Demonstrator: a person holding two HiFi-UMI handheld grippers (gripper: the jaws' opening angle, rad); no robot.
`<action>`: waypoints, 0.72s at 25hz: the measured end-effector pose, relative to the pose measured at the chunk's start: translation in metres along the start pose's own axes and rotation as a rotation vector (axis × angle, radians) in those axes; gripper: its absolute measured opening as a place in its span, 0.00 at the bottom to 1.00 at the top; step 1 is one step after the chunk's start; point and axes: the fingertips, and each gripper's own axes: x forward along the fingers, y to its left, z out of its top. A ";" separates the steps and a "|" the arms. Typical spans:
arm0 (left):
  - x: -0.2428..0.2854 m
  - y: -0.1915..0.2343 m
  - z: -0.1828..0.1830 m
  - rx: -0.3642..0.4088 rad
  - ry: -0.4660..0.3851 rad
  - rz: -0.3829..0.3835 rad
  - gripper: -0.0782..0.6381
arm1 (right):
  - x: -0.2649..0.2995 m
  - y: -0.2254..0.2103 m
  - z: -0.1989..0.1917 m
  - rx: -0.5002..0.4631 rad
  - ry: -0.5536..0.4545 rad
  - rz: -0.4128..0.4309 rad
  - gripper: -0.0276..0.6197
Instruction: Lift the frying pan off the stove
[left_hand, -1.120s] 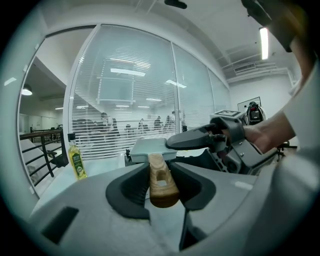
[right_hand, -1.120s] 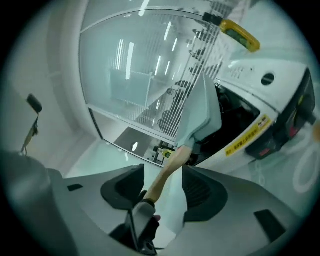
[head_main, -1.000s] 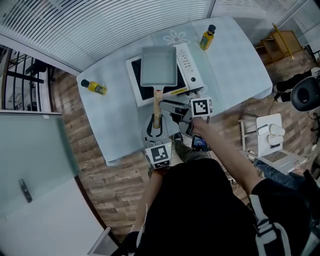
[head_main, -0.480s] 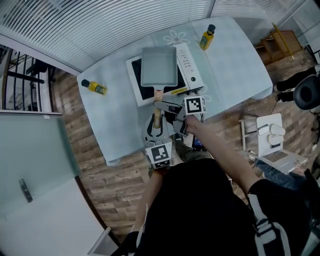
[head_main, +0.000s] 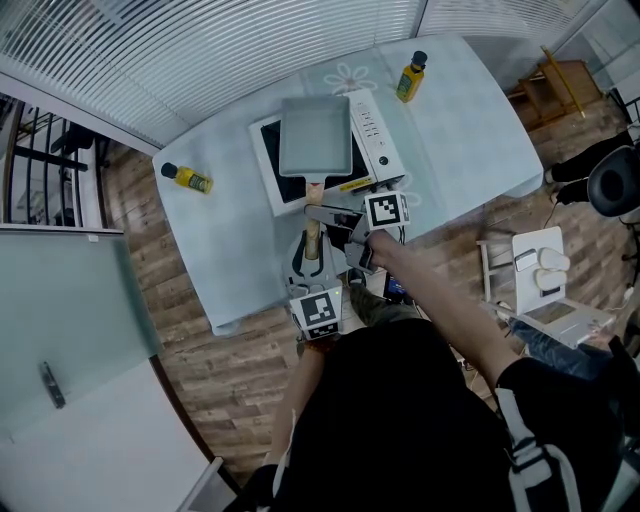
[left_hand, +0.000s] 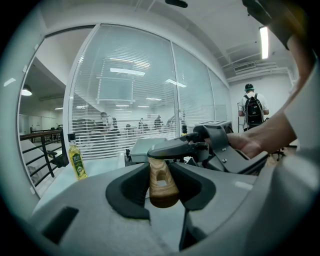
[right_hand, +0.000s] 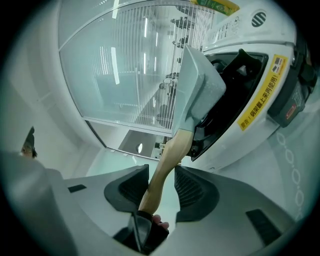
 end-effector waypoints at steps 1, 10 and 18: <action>0.000 0.000 0.000 0.000 -0.001 0.000 0.30 | -0.001 -0.001 0.000 0.000 0.000 -0.003 0.27; -0.001 -0.001 0.002 -0.002 -0.007 -0.002 0.30 | -0.002 0.000 -0.002 -0.001 0.008 -0.001 0.26; -0.003 -0.001 0.005 -0.008 -0.022 -0.006 0.30 | -0.001 0.004 -0.001 -0.017 0.005 0.012 0.26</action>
